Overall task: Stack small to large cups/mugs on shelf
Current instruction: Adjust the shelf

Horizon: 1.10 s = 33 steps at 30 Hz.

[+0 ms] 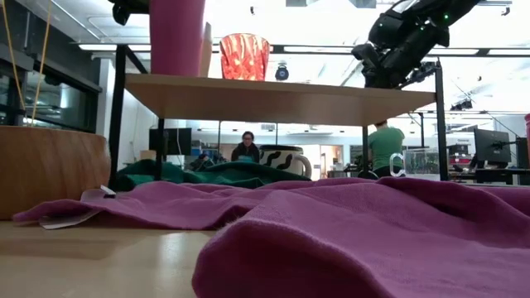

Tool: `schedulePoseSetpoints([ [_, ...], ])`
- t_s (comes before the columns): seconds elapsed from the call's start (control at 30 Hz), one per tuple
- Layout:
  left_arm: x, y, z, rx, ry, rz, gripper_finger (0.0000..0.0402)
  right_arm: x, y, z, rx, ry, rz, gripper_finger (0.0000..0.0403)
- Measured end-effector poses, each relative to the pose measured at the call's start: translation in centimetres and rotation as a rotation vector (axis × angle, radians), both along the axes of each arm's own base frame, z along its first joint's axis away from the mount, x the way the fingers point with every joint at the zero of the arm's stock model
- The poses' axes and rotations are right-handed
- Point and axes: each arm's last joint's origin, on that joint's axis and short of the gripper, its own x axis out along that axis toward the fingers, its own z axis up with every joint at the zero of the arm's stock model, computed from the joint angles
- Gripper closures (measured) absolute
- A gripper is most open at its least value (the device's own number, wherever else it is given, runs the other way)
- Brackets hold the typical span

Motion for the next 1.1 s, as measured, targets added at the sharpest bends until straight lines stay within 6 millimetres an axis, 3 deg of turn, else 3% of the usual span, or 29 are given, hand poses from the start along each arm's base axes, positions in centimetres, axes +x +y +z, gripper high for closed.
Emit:
schedulePoseSetpoints([
  [0.63, 0.0, 0.0, 0.0, -0.001, 0.0, 0.001, 0.0378, 0.9, 1.5, -0.2, 0.035, 0.032, 0.05, 0.0403],
  [1.1, 0.0, 0.0, 0.0, 0.006, 0.004, -0.002, 0.0378, 0.2, 2.7, 0.9, 0.033, 0.007, 0.03, 0.0403],
])
